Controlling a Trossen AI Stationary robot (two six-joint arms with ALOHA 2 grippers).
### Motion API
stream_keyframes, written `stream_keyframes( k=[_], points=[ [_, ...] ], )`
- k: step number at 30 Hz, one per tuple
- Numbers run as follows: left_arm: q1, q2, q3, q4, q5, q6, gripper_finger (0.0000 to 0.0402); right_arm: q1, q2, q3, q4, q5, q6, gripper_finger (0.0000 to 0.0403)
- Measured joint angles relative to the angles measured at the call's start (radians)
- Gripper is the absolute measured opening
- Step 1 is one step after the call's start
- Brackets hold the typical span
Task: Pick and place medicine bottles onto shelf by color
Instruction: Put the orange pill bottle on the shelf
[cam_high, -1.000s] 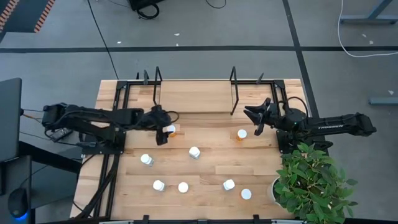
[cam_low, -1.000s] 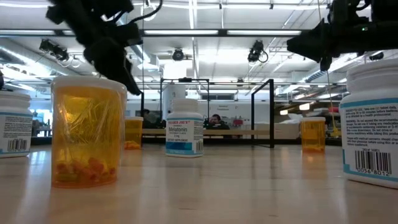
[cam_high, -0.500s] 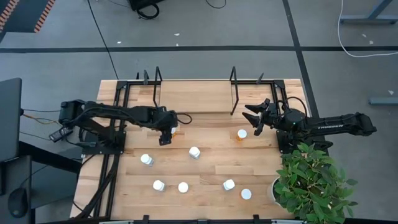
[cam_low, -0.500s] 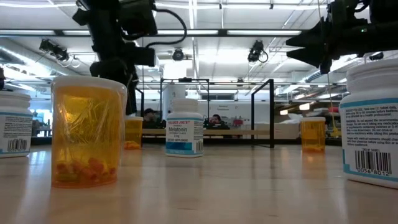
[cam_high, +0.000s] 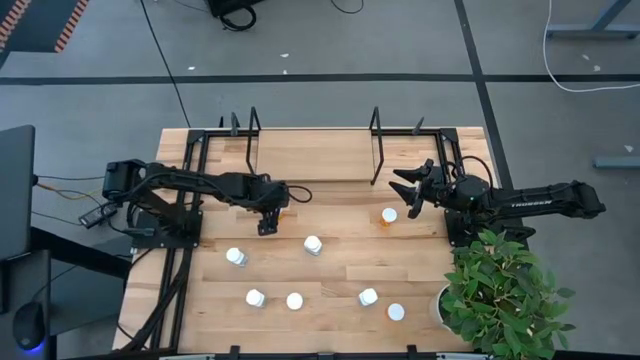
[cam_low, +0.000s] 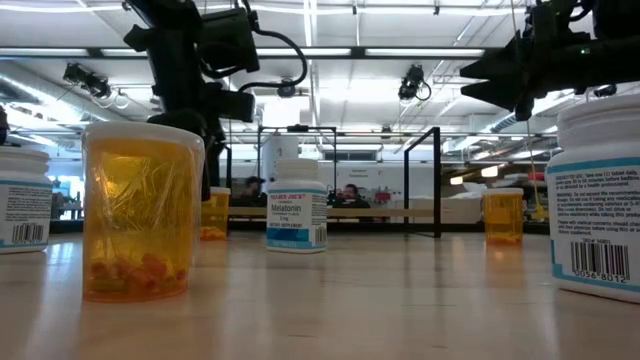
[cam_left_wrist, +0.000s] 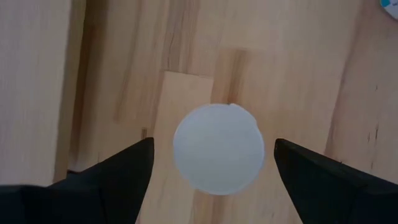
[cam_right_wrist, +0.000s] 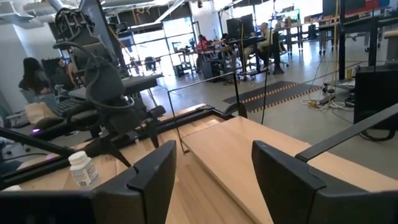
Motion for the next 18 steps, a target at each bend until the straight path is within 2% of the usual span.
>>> stream_keyframes(
  k=[5, 10, 12, 18],
  points=[
    [0.000, 0.000, 0.000, -0.002, 0.000, 0.000, 0.0337, 0.000, 0.052, 0.036, -0.027, 0.023, 0.020, 0.0217],
    [0.000, -0.001, 0.000, -0.005, 0.000, 0.000, 0.0336, -0.001, 0.216, 0.190, -0.189, 0.042, -0.014, 0.0232],
    [0.000, -0.005, 0.000, -0.020, 0.000, 0.000, 0.0337, -0.001, 0.296, 0.279, -0.290, 0.043, -0.016, 0.0244],
    [0.002, -0.040, -0.026, -0.003, 0.000, -0.005, 0.0337, -0.001, 0.539, 0.580, -0.790, 0.095, 0.097, 0.0292]
  ],
)
